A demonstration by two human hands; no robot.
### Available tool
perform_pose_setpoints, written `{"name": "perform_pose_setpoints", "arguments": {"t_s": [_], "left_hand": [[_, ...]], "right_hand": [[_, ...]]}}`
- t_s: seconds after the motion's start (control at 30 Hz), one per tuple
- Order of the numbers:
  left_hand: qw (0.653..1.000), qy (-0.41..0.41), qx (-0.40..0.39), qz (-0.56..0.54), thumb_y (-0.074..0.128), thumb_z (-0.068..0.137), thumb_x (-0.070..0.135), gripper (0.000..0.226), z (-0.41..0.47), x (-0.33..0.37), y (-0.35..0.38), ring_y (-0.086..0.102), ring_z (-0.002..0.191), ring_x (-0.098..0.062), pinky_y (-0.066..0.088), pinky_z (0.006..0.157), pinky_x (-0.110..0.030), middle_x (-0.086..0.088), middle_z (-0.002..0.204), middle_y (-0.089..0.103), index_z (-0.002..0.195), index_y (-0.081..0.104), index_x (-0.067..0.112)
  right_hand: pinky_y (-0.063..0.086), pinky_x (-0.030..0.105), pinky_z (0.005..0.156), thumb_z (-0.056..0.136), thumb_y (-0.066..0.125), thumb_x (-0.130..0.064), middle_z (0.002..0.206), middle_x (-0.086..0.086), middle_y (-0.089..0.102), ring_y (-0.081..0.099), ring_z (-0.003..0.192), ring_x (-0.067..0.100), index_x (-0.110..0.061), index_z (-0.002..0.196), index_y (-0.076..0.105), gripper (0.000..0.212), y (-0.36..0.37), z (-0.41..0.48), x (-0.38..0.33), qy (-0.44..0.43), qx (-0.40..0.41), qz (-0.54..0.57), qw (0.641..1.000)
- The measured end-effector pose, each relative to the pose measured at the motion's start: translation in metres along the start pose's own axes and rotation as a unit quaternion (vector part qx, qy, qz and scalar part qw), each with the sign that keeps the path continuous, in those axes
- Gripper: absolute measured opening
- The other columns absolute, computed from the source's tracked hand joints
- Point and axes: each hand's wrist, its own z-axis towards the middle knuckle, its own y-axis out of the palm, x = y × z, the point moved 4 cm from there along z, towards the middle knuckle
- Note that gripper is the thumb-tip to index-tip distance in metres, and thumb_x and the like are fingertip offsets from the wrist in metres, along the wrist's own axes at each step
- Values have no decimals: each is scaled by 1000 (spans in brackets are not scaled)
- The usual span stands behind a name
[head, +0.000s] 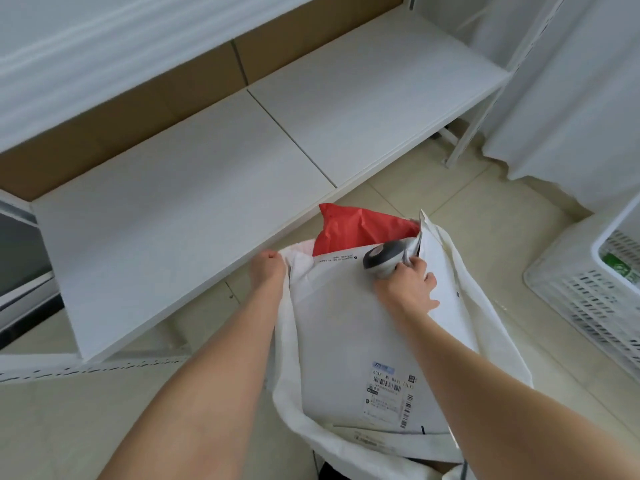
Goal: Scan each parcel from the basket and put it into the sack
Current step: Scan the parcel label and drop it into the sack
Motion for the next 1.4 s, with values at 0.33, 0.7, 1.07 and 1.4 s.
{"name": "perform_pose_setpoints", "arguments": {"t_s": [0.33, 0.7, 1.07, 1.4], "left_hand": [[975, 25, -85, -204, 36, 91, -5, 35, -11, 12, -33, 38, 65, -16, 30, 58, -27, -1, 68, 44, 66, 49, 15], [941, 174, -97, 274, 60, 88, 32, 21, -43, 49, 12, 63, 95, -27, 40, 70, -27, -5, 89, 63, 96, 70, 16], [942, 143, -3, 303, 44, 95, 18, 41, -67, 53, -10, 42, 126, -31, 40, 96, -39, -11, 133, 50, 135, 46, 23], [928, 168, -28, 331, 50, 90, 13, 50, -131, 40, 11, 29, 135, -28, 32, 109, -37, -10, 145, 25, 139, 41, 18]], "right_hand": [[19, 63, 112, 85, 64, -20, 156, -3, 14, 3, 147, 29, -24, 147, 36, 68, 15, -17, 1, -2, -112, 18, 994], [14, 57, 116, 74, 67, -28, 153, -1, 27, 12, 148, 31, -18, 145, 40, 76, 25, 9, 12, -40, -156, 28, 986], [39, 48, 106, 72, 73, -30, 118, 7, 62, 55, 117, 31, -13, 118, 61, 50, 0, -8, 21, -54, -120, 163, 978], [39, 33, 83, 88, 63, -28, 129, 12, 34, 45, 118, 34, -13, 125, 56, 41, -39, -43, 41, -54, -103, 93, 989]]}}
